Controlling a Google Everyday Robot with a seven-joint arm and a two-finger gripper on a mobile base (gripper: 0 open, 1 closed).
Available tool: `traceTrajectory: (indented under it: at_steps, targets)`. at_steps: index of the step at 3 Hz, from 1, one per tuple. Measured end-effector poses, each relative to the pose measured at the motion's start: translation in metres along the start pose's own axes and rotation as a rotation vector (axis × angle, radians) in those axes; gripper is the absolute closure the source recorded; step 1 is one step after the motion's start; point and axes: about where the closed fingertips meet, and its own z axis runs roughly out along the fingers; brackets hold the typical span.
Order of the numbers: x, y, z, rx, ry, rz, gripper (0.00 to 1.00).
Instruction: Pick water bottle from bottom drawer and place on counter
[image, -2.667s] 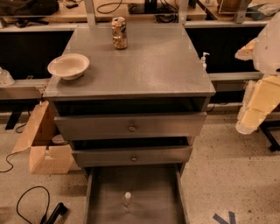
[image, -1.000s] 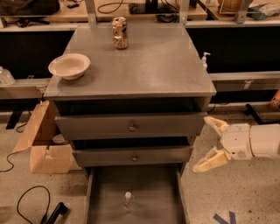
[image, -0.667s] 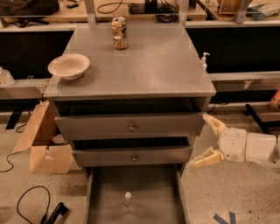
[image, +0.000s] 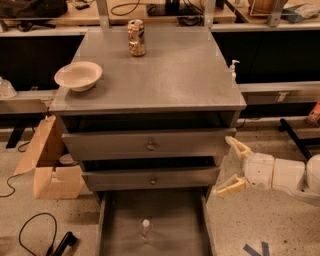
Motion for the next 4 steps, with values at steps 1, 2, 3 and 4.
traceTrajectory:
  at_steps: [1, 2, 3, 4]
  targets:
    - [0.033, 0.030, 0.044, -0.081, 0.000, -0.018, 0.00]
    - [0.091, 0.074, 0.094, -0.179, -0.023, -0.004, 0.00]
    - [0.156, 0.101, 0.147, -0.228, -0.032, -0.017, 0.00]
    - [0.226, 0.120, 0.202, -0.247, -0.042, -0.034, 0.00]
